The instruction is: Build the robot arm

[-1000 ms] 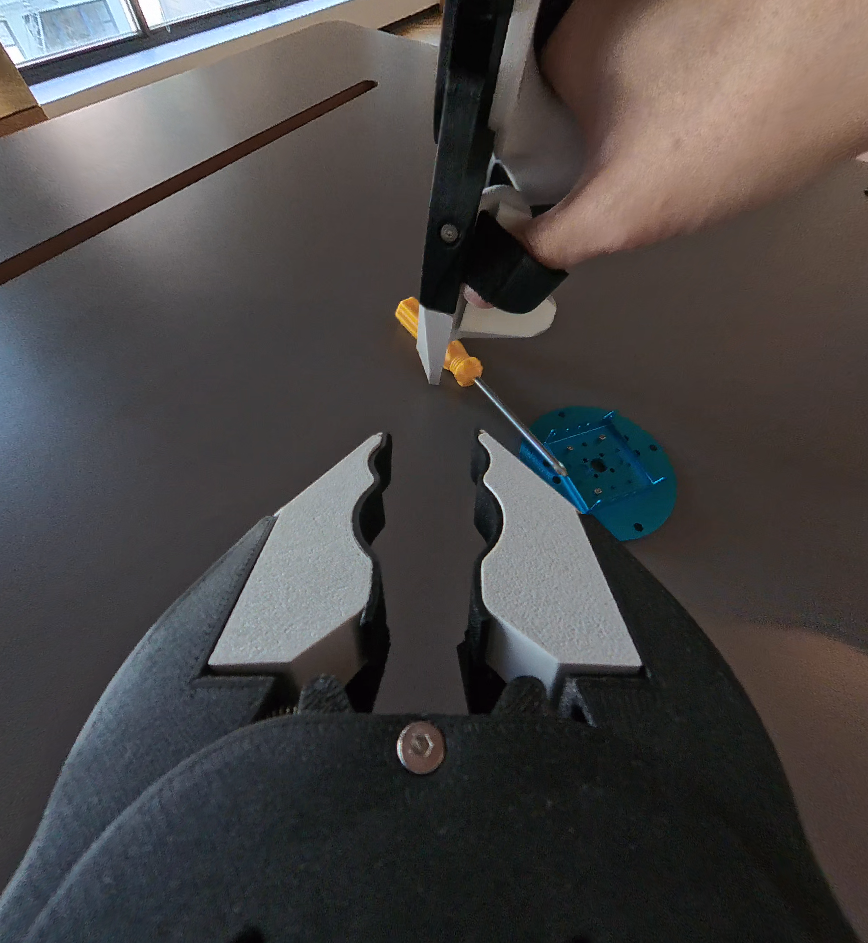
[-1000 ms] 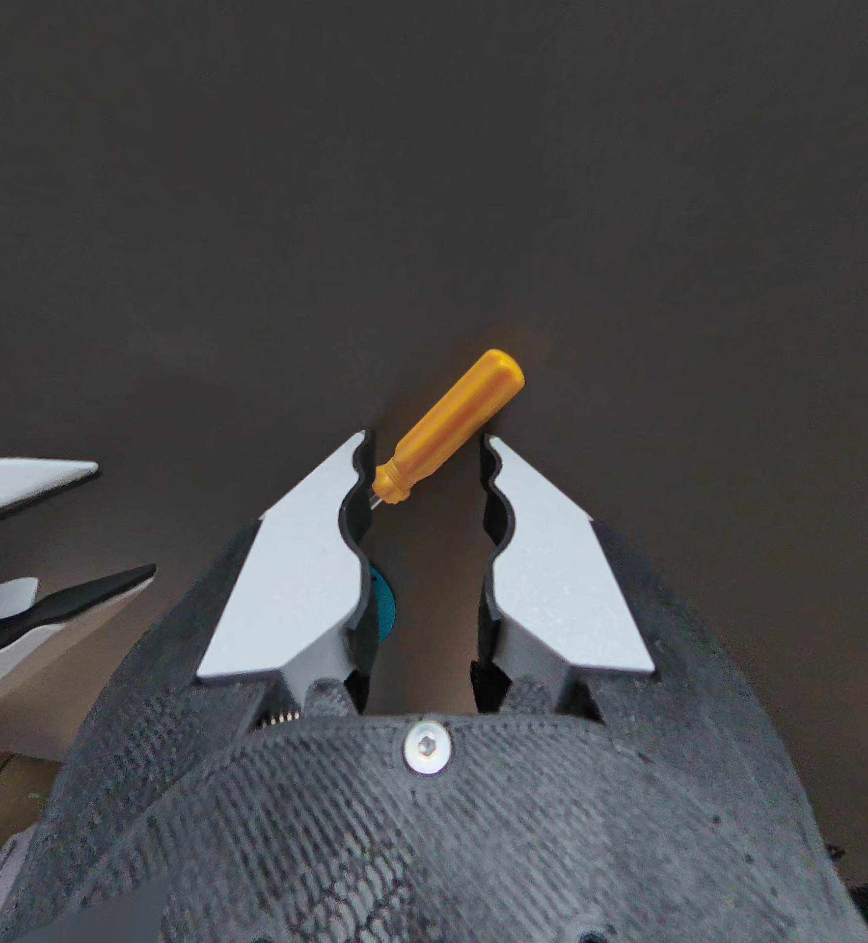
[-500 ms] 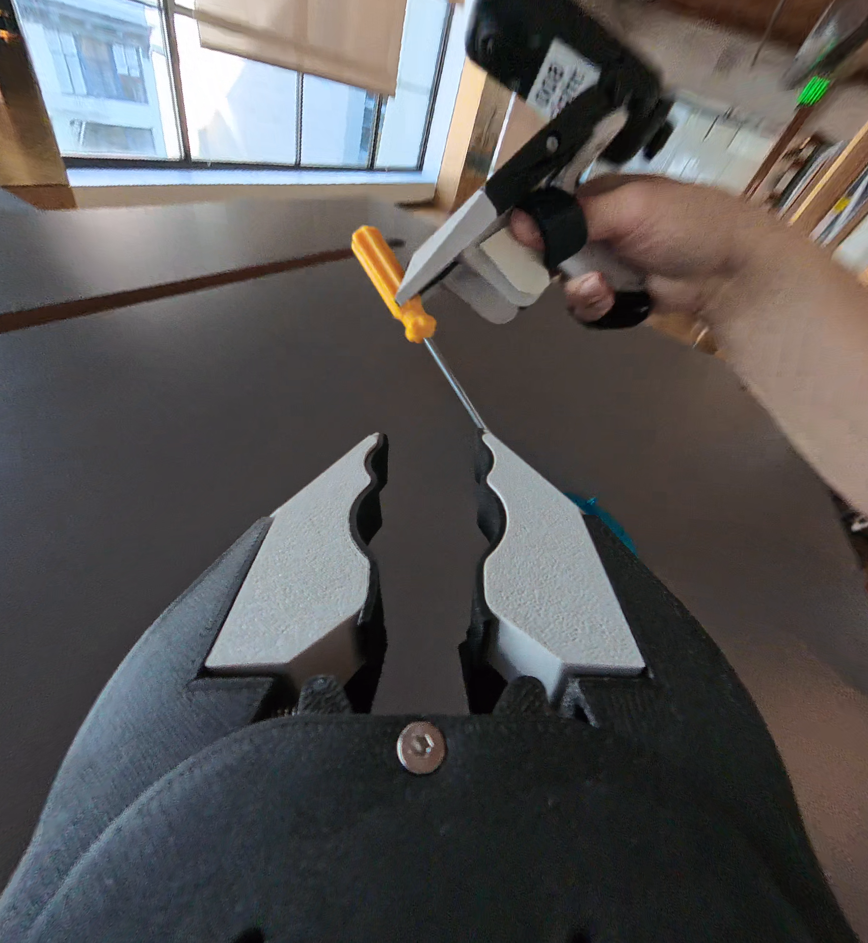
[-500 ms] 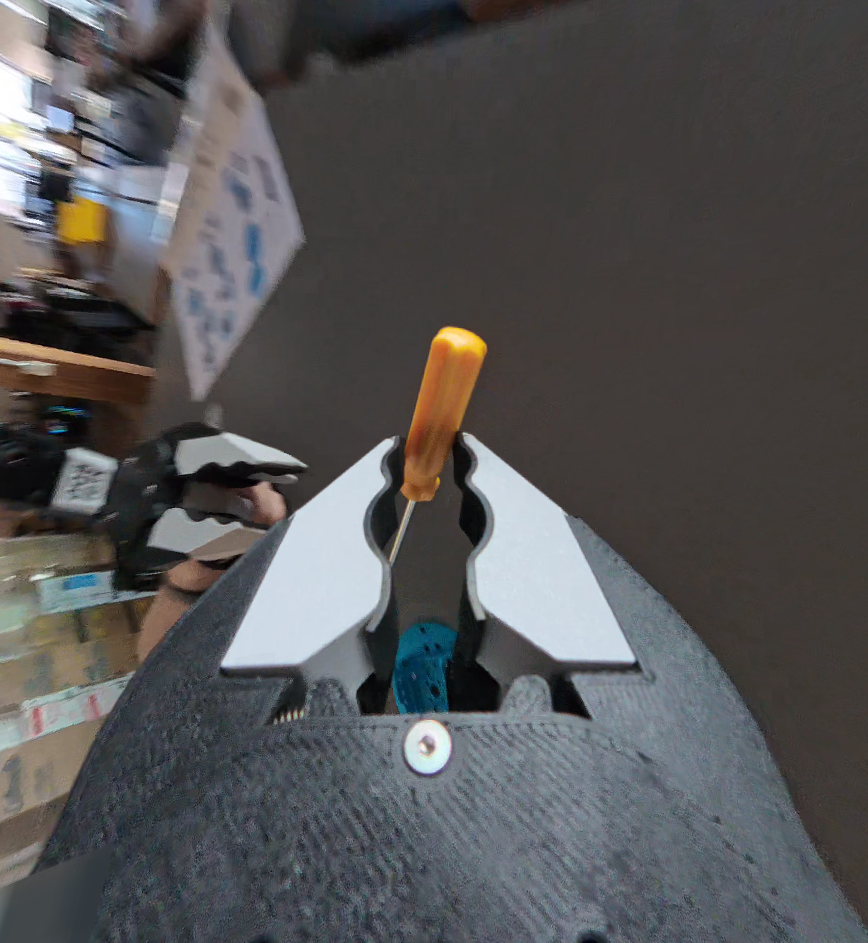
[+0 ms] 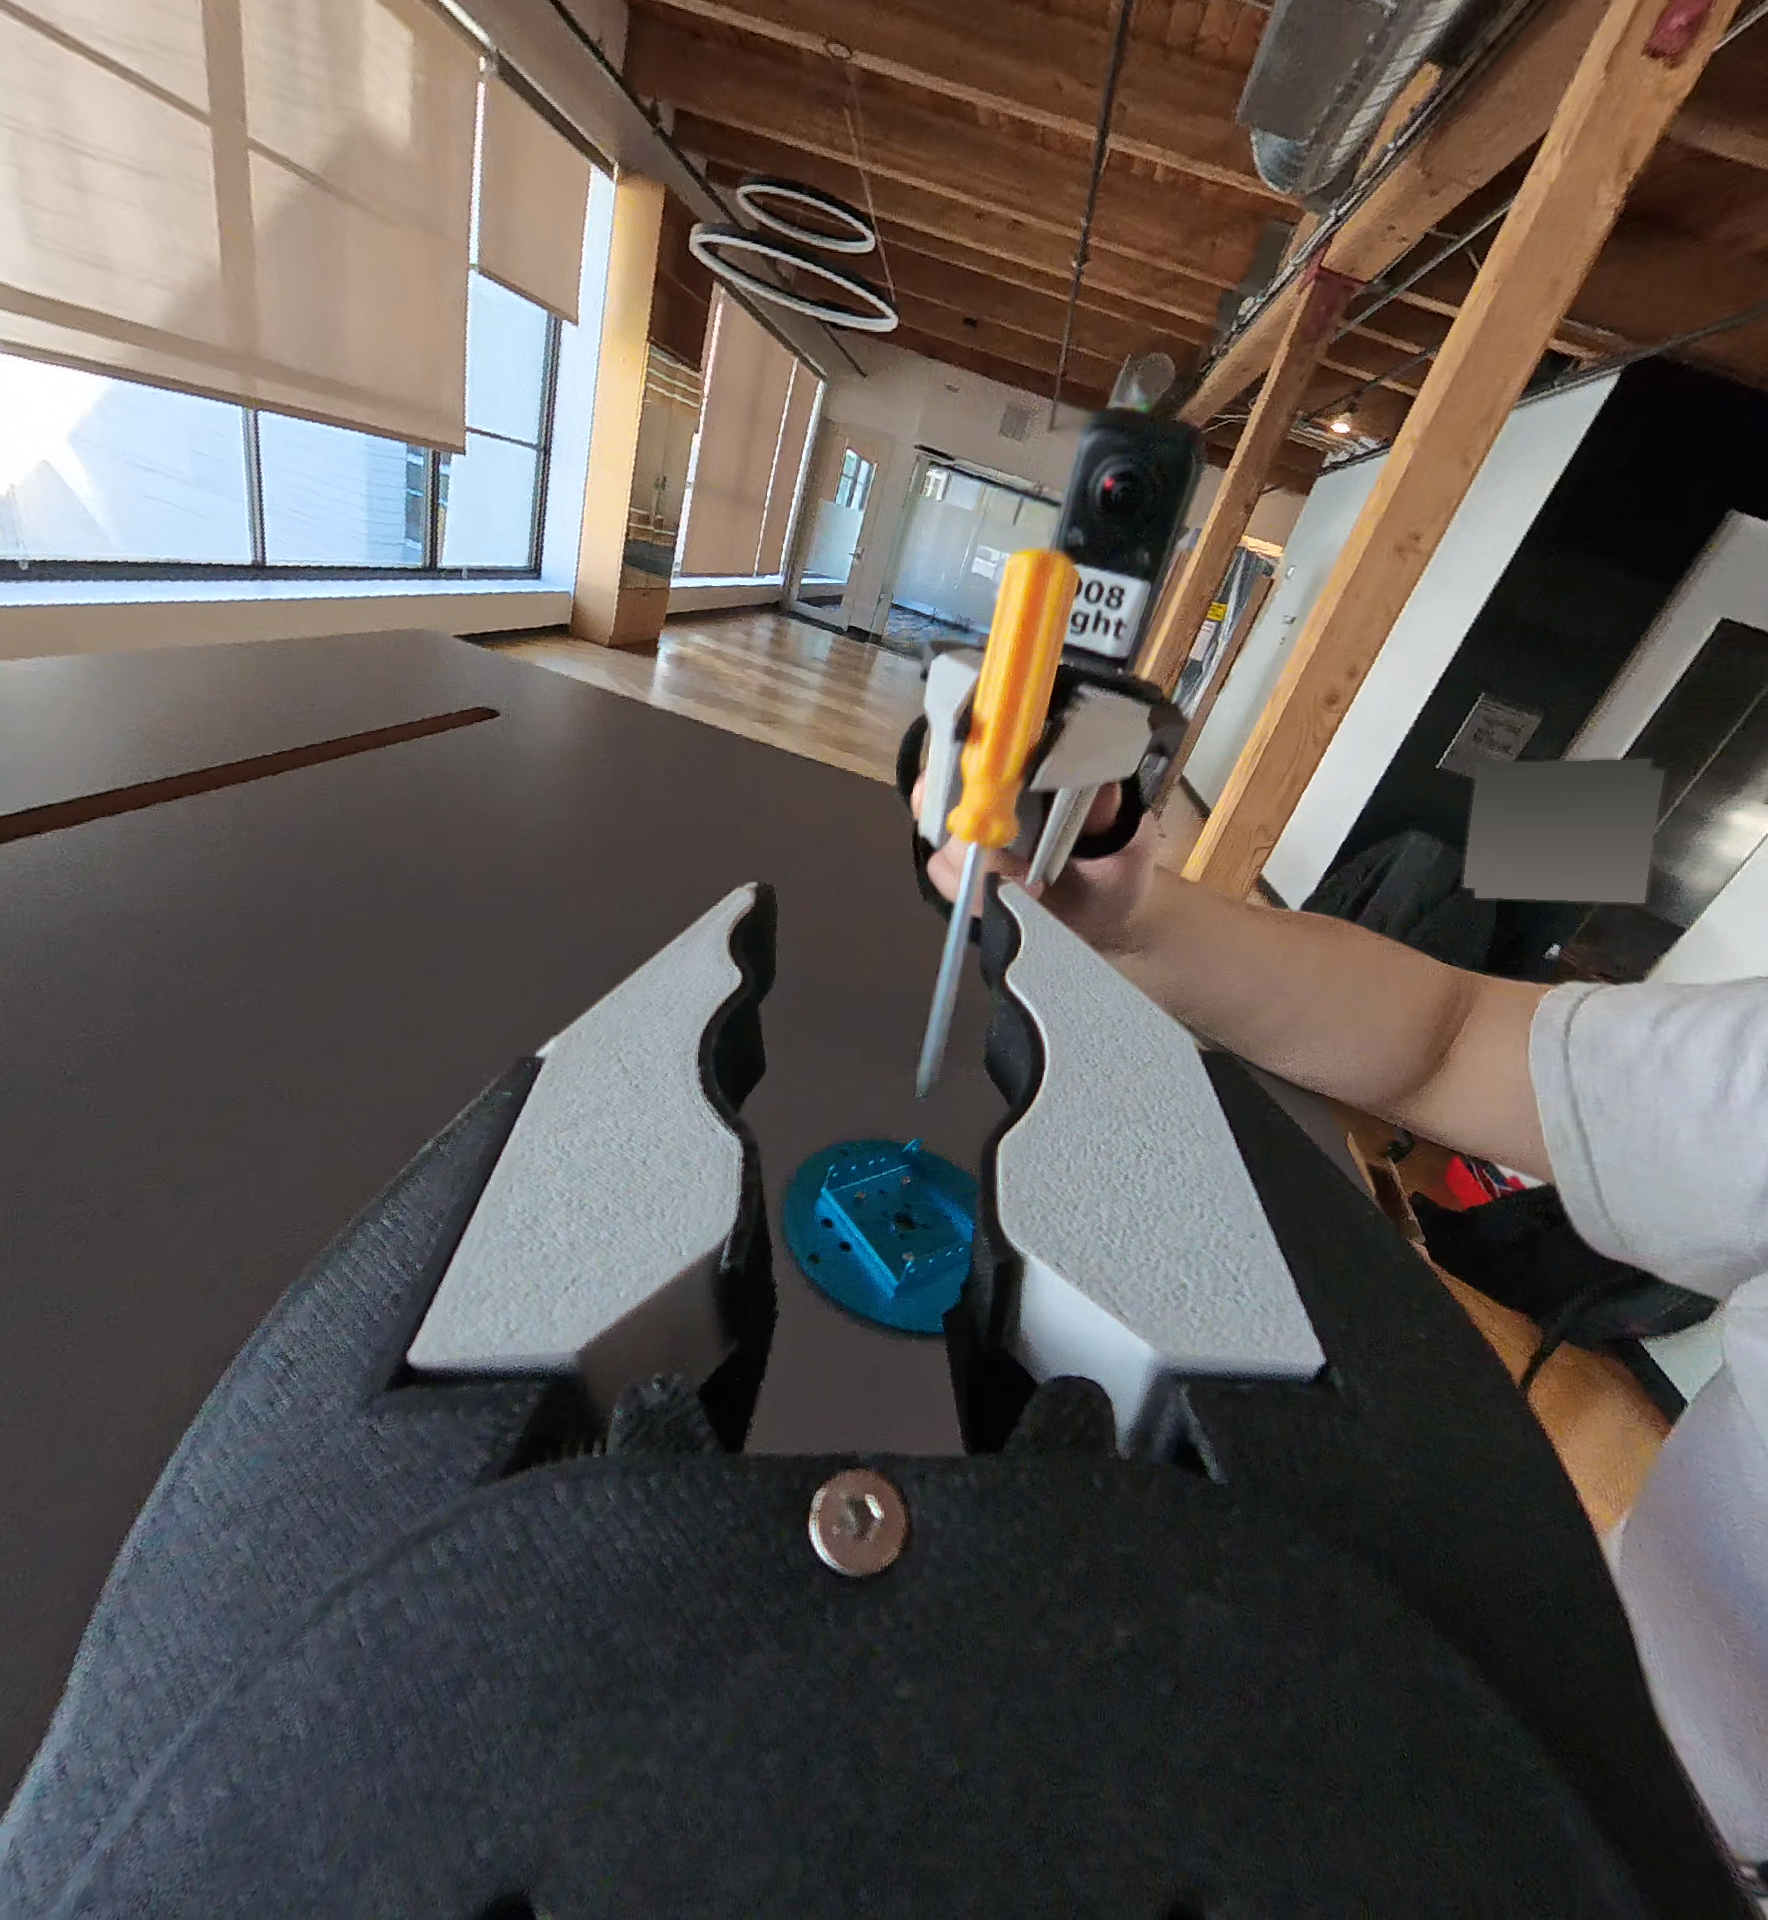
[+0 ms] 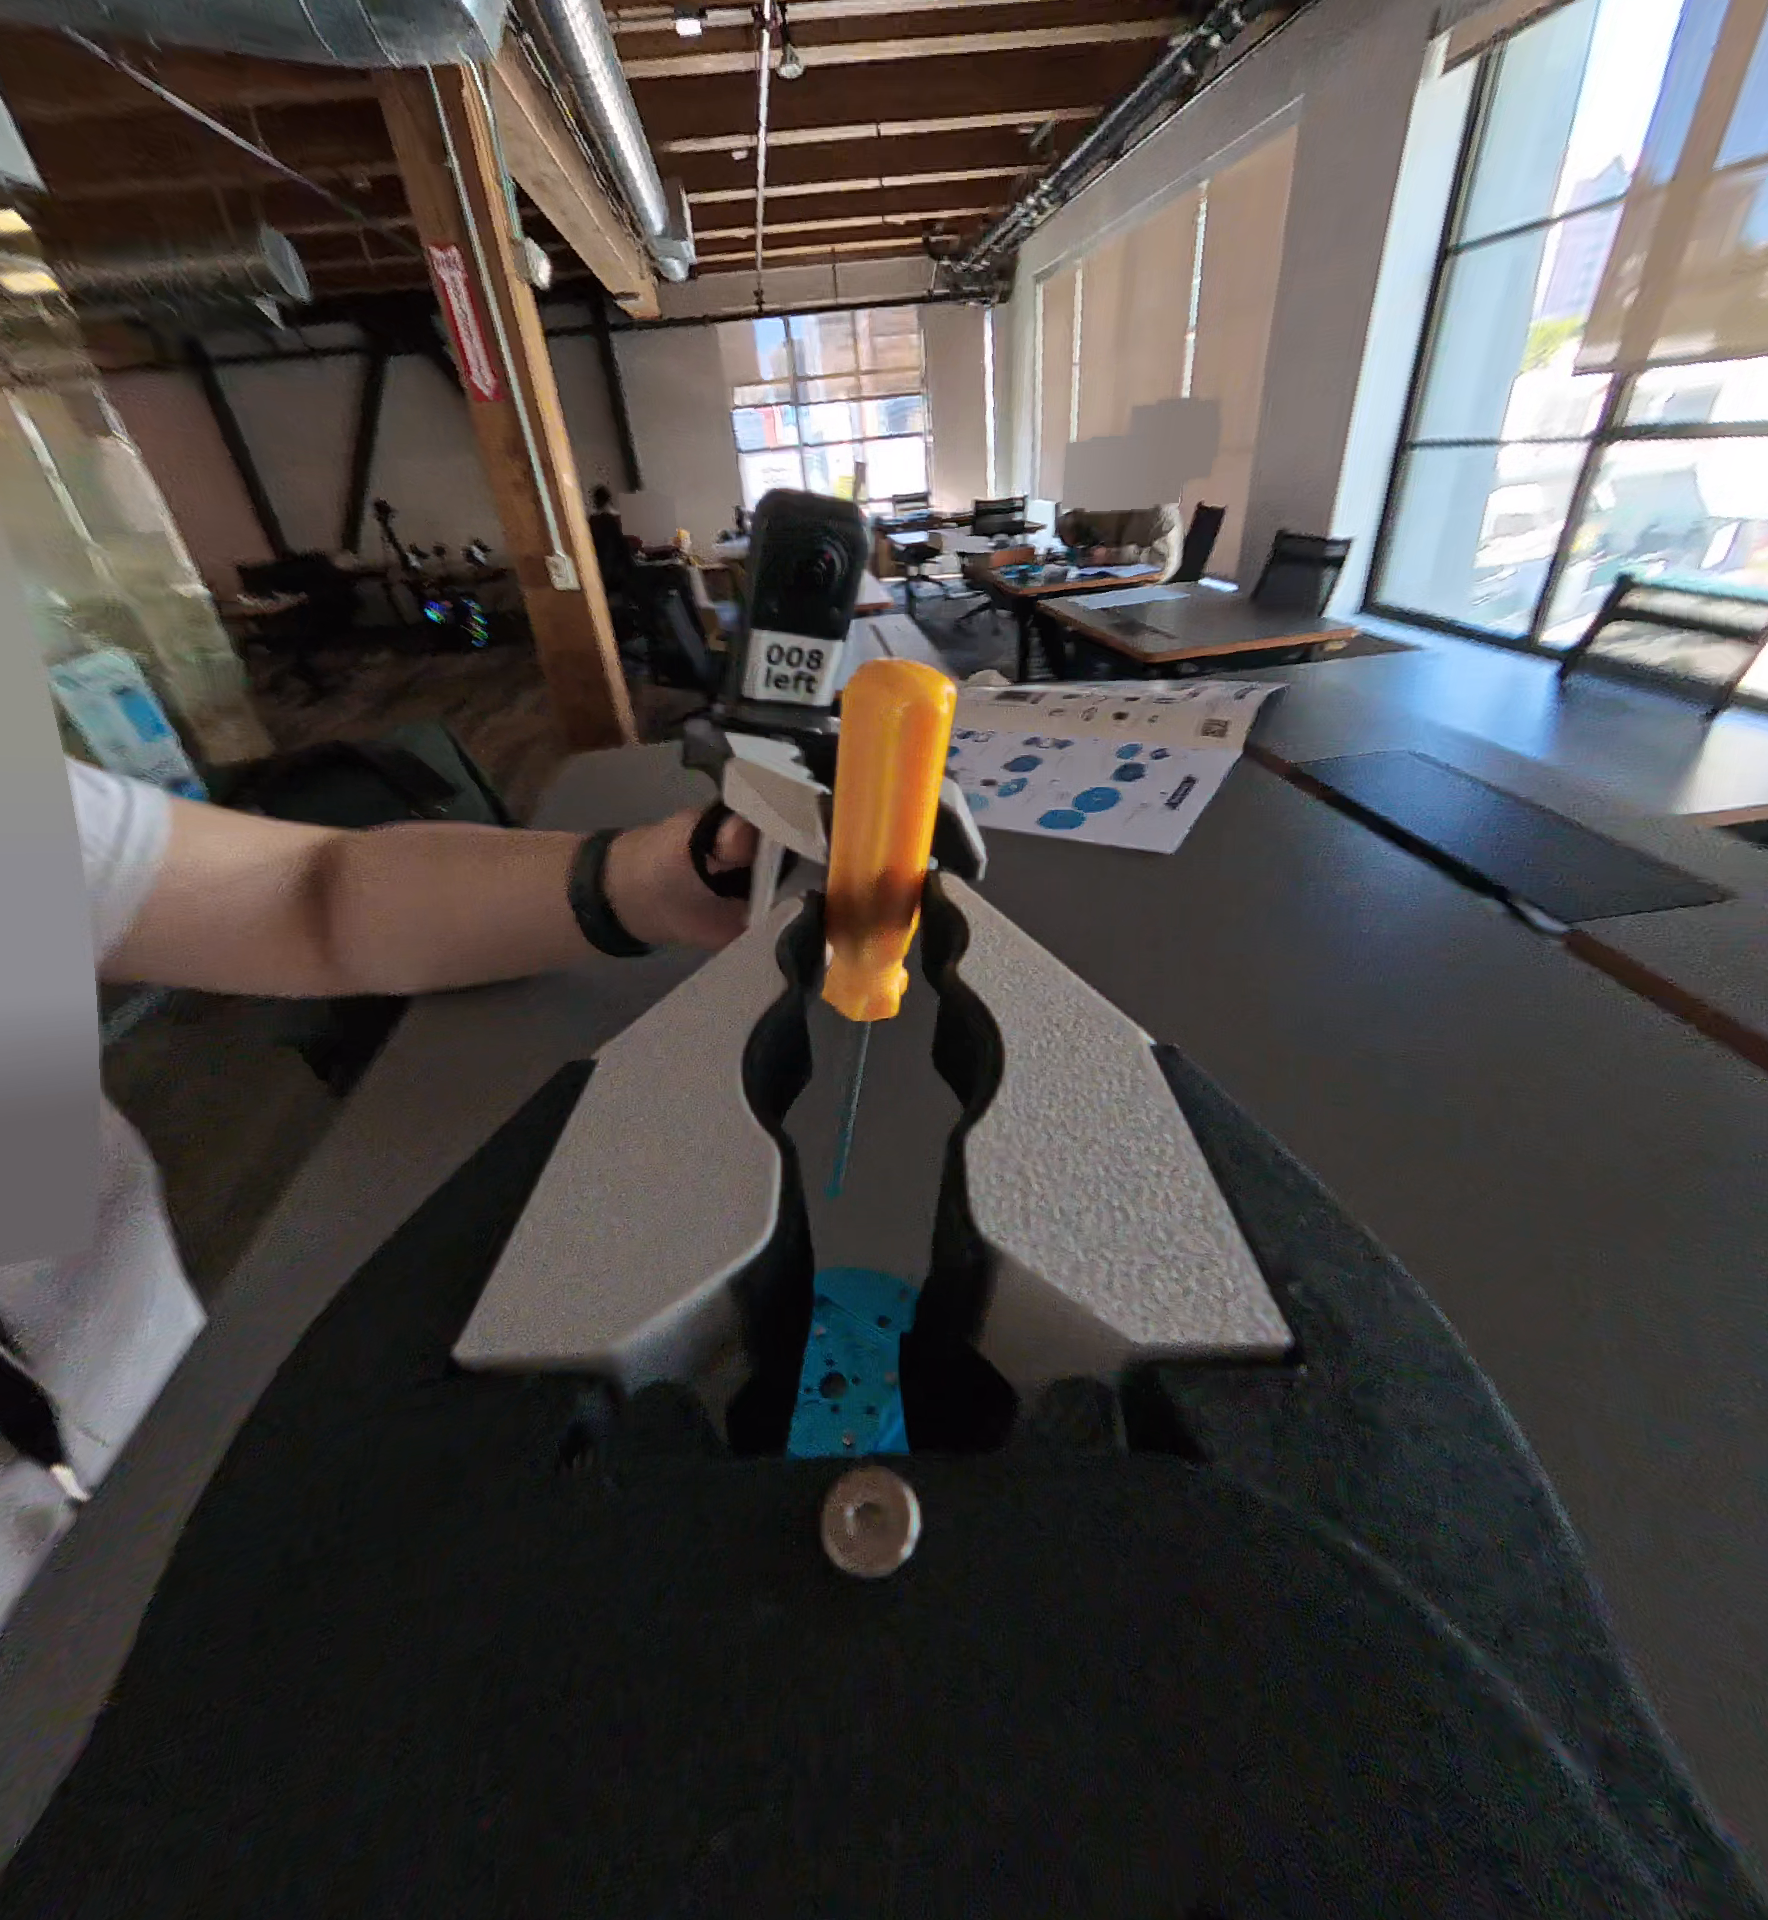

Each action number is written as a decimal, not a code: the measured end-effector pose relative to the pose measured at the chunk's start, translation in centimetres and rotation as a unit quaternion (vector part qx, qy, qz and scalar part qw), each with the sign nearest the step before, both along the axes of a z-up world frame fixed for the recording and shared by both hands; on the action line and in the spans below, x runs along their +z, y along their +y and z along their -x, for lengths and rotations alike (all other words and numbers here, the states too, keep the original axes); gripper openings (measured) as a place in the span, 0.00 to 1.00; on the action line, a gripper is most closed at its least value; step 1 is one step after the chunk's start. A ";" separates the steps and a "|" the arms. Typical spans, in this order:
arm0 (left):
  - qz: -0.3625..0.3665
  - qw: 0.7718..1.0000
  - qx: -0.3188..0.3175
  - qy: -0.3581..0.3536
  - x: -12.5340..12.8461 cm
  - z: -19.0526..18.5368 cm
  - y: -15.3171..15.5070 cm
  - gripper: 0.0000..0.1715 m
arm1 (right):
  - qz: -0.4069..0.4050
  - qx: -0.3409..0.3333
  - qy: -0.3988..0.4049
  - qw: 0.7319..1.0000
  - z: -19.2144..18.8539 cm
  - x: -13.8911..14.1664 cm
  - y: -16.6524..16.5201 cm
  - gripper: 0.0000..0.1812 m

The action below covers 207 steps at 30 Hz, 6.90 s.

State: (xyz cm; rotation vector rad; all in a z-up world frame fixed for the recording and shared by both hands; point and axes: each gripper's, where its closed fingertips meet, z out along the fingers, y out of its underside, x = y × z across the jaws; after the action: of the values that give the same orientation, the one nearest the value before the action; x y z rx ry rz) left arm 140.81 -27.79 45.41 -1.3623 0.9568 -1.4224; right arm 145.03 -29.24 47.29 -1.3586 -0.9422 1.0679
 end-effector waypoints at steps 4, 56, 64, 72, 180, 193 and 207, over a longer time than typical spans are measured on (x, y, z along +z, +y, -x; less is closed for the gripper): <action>-0.021 0.999 -0.026 0.014 0.4 -1.2 -2.0 0.24 | -0.035 -0.015 -0.039 0.999 0.1 -1.3 -0.7 0.09; -0.168 0.977 -0.104 0.076 0.0 -6.9 -3.3 0.08 | -0.036 0.011 -0.128 0.991 -0.7 -5.3 -0.9 0.09; -0.167 0.977 -0.104 0.078 0.0 -6.9 -3.3 0.08 | -0.030 0.015 -0.121 0.992 -0.6 -5.3 -0.9 0.09; -0.166 0.978 -0.103 0.078 -0.1 -7.0 -3.3 0.08 | -0.028 0.016 -0.121 0.992 -0.7 -5.3 -1.0 0.09; -0.215 0.966 -0.052 0.134 -5.6 -6.7 -4.0 0.09 | -0.010 0.130 -0.704 0.698 -1.5 -3.5 -2.1 0.08; -0.214 0.966 -0.062 0.132 -5.7 -6.6 -4.2 0.08 | -0.077 0.177 -0.692 0.695 -0.9 -3.2 -2.4 0.09; -0.217 0.964 -0.056 0.139 -5.7 -6.5 -4.0 0.09 | 0.023 0.114 -0.688 0.717 -0.6 -3.4 -2.0 0.10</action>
State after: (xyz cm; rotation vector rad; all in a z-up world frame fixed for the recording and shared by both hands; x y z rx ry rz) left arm 147.34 -31.74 39.74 -1.2027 1.4543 -1.0302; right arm 145.59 -31.23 43.92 -2.0911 -2.1862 0.0015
